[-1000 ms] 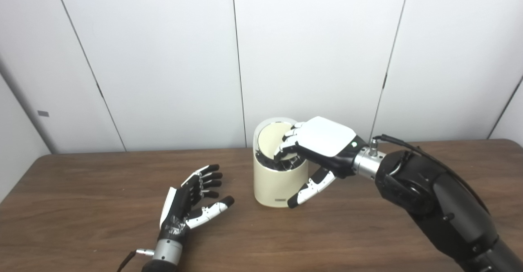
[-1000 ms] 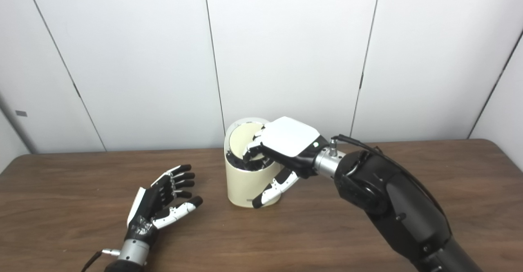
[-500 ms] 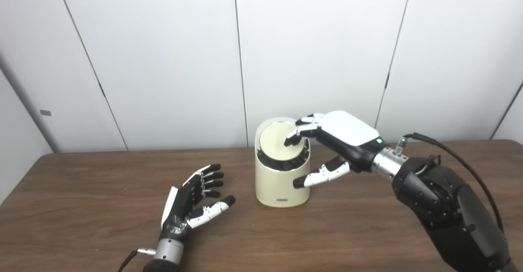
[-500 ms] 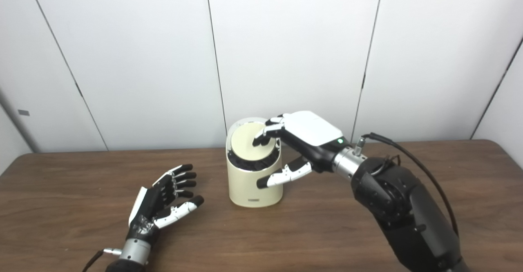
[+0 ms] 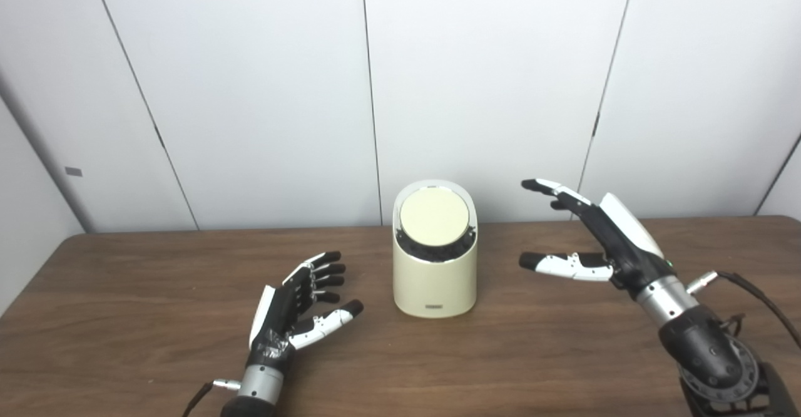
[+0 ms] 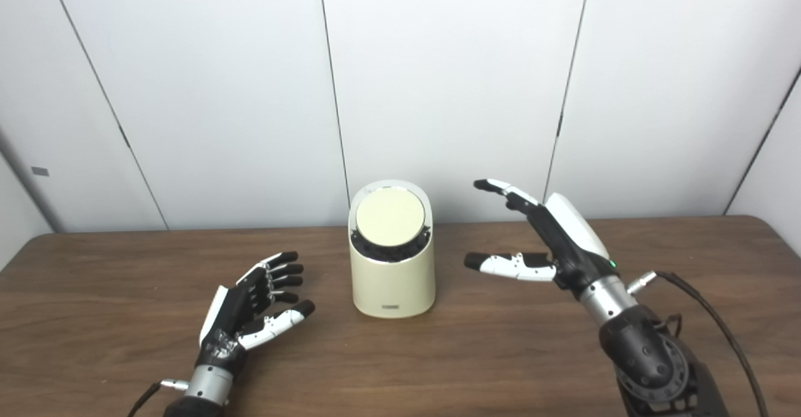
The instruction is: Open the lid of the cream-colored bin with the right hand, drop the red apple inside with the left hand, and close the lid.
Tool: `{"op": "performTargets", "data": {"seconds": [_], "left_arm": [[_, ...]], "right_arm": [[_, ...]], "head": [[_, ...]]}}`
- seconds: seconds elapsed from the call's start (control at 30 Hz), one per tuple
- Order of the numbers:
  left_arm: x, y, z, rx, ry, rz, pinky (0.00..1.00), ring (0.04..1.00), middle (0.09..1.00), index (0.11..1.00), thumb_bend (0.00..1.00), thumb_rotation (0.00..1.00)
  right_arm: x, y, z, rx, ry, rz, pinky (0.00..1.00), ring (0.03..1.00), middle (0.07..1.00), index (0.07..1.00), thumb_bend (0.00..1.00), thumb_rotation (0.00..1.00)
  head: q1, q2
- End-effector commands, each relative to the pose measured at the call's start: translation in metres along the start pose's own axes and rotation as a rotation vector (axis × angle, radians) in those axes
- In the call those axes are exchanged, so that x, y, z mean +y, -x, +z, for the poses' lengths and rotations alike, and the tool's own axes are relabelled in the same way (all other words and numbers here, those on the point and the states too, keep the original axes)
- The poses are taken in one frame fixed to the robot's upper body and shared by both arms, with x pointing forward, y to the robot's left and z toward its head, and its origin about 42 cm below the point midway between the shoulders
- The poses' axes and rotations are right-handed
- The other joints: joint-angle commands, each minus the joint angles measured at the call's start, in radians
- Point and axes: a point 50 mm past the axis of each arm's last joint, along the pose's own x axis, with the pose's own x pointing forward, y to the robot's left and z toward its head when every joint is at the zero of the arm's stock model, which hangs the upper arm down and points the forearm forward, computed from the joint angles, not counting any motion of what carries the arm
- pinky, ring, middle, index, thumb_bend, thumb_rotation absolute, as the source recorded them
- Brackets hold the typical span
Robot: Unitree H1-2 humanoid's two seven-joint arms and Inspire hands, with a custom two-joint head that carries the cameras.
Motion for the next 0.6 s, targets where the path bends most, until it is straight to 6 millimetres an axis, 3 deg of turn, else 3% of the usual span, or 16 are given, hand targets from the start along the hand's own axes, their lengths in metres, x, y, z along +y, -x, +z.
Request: {"op": "performTargets", "data": {"seconds": [0.0,0.23,0.57], "left_arm": [[-0.001,0.006,-0.004,0.004,0.002,0.000,0.63,0.731,0.763,0.815,0.81,0.25],[-0.002,0.005,-0.002,0.001,0.012,-0.018,0.62,0.722,0.769,0.814,0.81,0.23],[-0.002,0.004,0.000,-0.005,0.011,-0.014,0.61,0.716,0.762,0.806,0.80,0.19]], "right_arm": [[-0.007,-0.002,0.001,-0.059,-0.046,-0.059,0.78,0.849,0.901,0.890,0.70,0.44],[0.009,0.021,-0.031,0.003,-0.176,-0.081,0.75,0.855,0.900,0.901,0.75,0.28],[0.032,0.034,-0.043,0.034,-0.276,-0.076,0.73,0.848,0.894,0.898,0.76,0.24]], "head": [[-0.001,0.000],[0.000,-0.001],[-0.011,-0.010]]}}
